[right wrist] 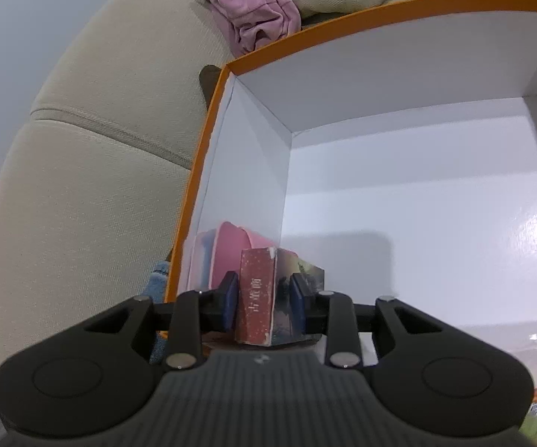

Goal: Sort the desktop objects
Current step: 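Release the cards inside the shoebox with both tools, then grasp the black box with the left tool while the right grasps the cardboard box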

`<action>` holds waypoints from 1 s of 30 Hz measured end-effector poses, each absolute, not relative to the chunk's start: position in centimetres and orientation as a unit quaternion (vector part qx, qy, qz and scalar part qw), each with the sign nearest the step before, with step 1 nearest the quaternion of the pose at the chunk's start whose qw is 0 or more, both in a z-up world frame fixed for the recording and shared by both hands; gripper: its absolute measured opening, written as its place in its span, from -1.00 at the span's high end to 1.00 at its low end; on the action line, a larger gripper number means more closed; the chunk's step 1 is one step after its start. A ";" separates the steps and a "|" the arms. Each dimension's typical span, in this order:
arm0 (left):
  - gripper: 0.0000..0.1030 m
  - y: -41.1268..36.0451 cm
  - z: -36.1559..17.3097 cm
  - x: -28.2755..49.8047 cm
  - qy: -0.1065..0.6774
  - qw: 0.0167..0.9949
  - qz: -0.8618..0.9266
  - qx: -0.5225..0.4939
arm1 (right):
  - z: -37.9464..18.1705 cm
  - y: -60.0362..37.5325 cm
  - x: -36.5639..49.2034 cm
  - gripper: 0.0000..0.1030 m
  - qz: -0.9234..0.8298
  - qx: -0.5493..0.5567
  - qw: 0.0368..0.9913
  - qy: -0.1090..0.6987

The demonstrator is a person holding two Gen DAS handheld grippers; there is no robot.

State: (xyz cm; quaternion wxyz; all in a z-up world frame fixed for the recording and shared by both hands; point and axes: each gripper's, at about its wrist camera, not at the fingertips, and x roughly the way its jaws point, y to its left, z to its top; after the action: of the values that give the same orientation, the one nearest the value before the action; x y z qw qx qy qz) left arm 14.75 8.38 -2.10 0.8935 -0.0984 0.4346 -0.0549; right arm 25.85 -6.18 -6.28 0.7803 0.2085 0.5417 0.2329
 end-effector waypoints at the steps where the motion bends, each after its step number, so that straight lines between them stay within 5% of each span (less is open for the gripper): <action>1: 0.06 8.4 -2.2 14.7 0.434 0.894 -0.056 -0.100 | -6.4 -6.4 25.9 0.34 0.235 0.216 0.776 0.543; 10: 0.19 8.0 -3.0 14.8 0.433 0.893 -0.066 -0.101 | -9.3 -7.7 27.7 0.24 0.241 0.329 0.714 0.569; 21: 0.19 7.9 -2.5 13.1 0.438 0.892 -0.045 -0.106 | -7.3 -8.2 26.2 0.21 0.260 0.293 0.745 0.540; 30: -0.26 7.5 -4.9 11.9 0.467 0.855 0.018 -0.224 | -1.6 -11.3 19.7 0.21 0.272 0.199 0.835 0.435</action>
State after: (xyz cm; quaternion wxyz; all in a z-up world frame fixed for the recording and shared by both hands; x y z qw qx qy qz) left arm 11.94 7.49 -4.94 0.8549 -0.2243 0.4675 0.0181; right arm 19.68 -11.28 -1.59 0.8350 0.1985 0.4352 0.2719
